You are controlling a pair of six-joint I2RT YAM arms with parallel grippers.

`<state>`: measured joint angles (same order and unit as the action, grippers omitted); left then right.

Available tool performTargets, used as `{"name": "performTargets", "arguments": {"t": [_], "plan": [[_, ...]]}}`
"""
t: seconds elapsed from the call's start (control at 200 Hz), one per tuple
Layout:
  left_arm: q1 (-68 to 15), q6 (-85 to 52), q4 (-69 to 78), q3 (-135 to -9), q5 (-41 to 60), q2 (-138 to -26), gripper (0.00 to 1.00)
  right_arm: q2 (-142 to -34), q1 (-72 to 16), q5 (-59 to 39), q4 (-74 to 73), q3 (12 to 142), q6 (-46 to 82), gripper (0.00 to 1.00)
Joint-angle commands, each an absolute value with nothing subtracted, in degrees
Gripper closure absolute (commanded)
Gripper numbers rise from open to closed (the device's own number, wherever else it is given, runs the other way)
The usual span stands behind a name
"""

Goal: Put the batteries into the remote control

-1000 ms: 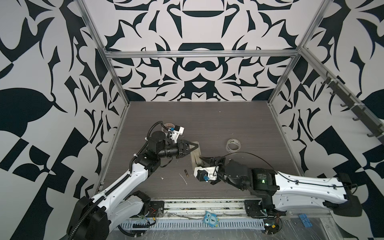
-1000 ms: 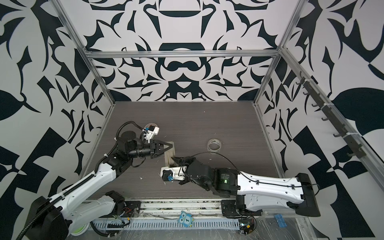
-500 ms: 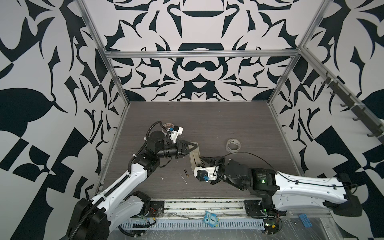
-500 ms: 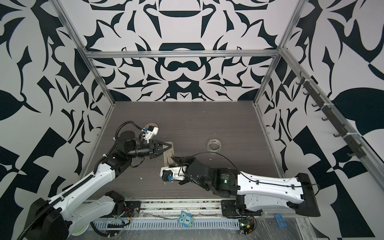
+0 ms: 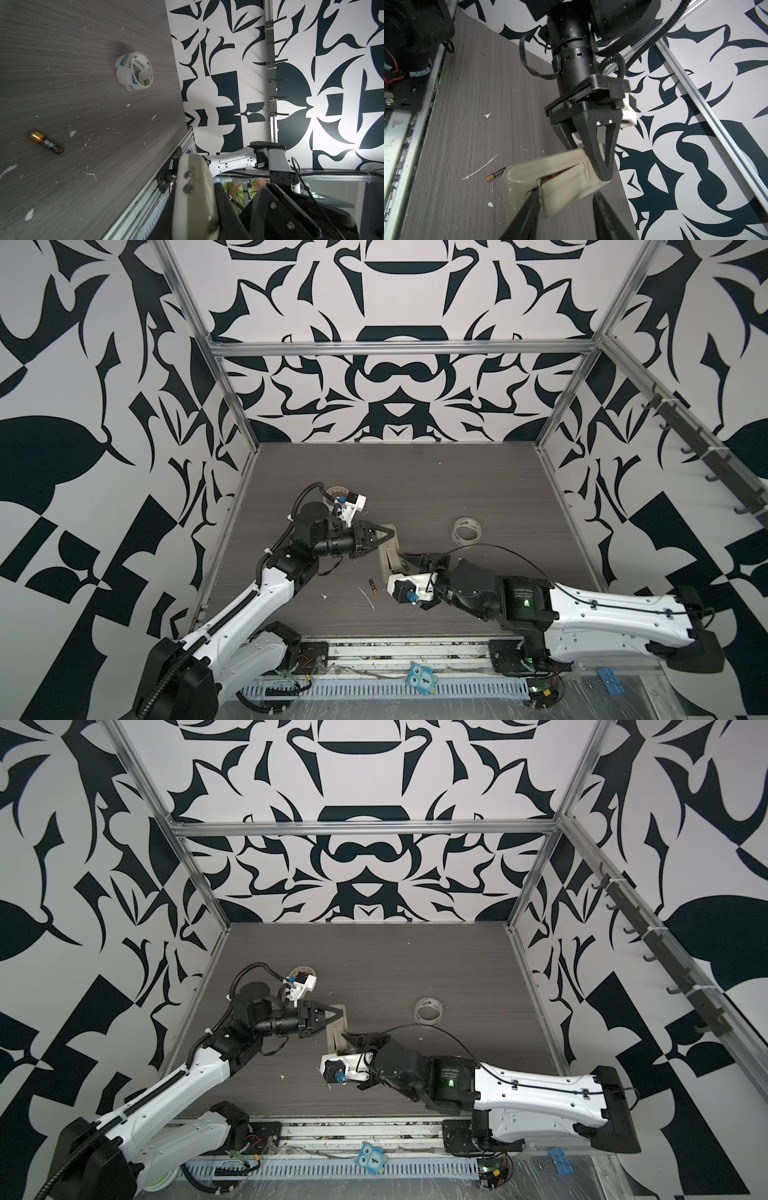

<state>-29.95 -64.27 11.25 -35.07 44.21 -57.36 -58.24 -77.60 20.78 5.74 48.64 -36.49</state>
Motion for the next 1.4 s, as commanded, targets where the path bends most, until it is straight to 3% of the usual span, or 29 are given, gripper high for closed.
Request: {"name": "performTargets", "arguments": {"t": [0.0,1.005,1.395], "plan": [[-29.7,-64.0,12.1,-35.8,46.4,-55.7,1.0,-58.5,-77.5,21.6,5.5,50.4,-36.5,0.53],[-26.3,-65.7,17.3,-36.7,47.4,-59.4,1.0,-61.2,-77.1,23.9,2.5,49.4,-36.6,0.5],[-17.0,-64.0,16.3,-34.9,43.6,-61.3,1.0,-62.0,-72.9,22.0,4.1,51.2,-31.1,0.5]]}}
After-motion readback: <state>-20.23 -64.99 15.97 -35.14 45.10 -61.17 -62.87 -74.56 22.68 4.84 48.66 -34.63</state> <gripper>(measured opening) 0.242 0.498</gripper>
